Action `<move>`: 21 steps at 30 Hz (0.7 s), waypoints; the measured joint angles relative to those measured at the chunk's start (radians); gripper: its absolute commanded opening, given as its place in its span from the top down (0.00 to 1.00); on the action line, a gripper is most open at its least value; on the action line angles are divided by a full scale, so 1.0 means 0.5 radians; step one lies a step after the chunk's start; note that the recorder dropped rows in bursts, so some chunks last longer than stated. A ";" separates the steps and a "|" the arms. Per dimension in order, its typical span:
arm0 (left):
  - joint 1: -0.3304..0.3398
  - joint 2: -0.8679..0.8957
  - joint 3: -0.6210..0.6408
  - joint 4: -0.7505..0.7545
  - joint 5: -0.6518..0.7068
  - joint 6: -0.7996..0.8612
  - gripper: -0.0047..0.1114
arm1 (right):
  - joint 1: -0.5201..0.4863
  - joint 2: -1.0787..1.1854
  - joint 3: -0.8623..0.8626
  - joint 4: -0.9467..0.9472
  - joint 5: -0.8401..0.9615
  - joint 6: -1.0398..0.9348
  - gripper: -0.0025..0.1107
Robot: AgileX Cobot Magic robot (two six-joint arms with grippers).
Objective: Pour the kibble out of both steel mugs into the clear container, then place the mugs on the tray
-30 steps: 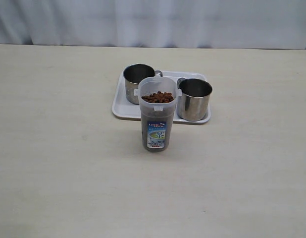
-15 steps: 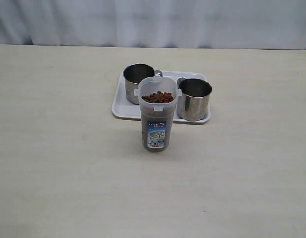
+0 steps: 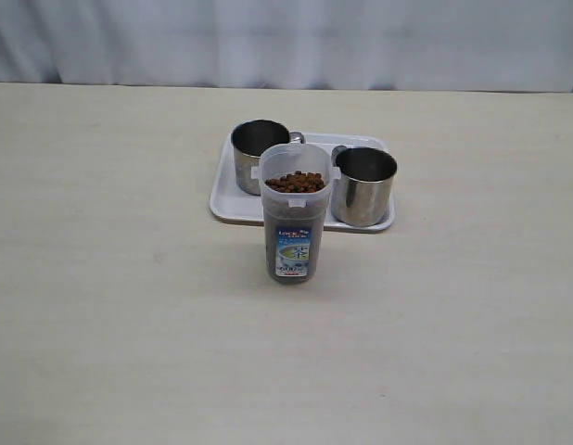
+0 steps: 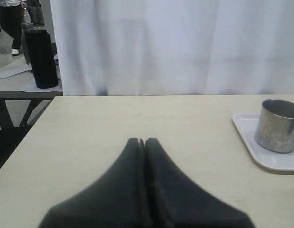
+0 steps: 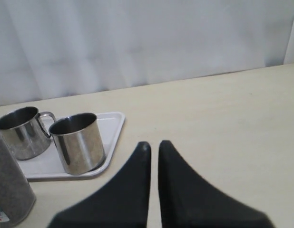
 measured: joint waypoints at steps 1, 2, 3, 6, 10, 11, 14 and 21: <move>0.000 0.000 0.000 0.000 0.000 0.000 0.96 | 0.000 -0.043 0.000 0.000 0.000 0.000 0.94; 0.000 0.000 0.000 0.000 0.000 0.000 0.96 | 0.000 -0.092 0.000 0.000 0.000 0.000 0.94; 0.000 0.000 0.000 0.000 0.000 0.000 0.96 | 0.000 -0.141 0.000 0.000 0.000 0.000 0.94; 0.000 0.000 0.000 0.000 0.000 0.000 0.96 | 0.000 -0.198 0.000 -0.005 0.000 0.000 0.94; 0.000 0.000 0.000 0.000 0.000 0.000 0.96 | 0.000 -0.208 0.000 -0.005 0.000 0.000 0.94; 0.000 0.000 0.000 0.000 0.000 0.000 0.96 | 0.000 -0.208 0.000 -0.005 0.000 0.000 0.94; 0.000 0.000 0.000 0.000 0.000 0.000 0.96 | 0.000 -0.208 0.000 -0.005 0.000 0.000 0.94; 0.000 0.000 0.000 0.000 0.000 0.000 0.96 | 0.000 -0.208 0.000 -0.010 0.000 0.000 0.94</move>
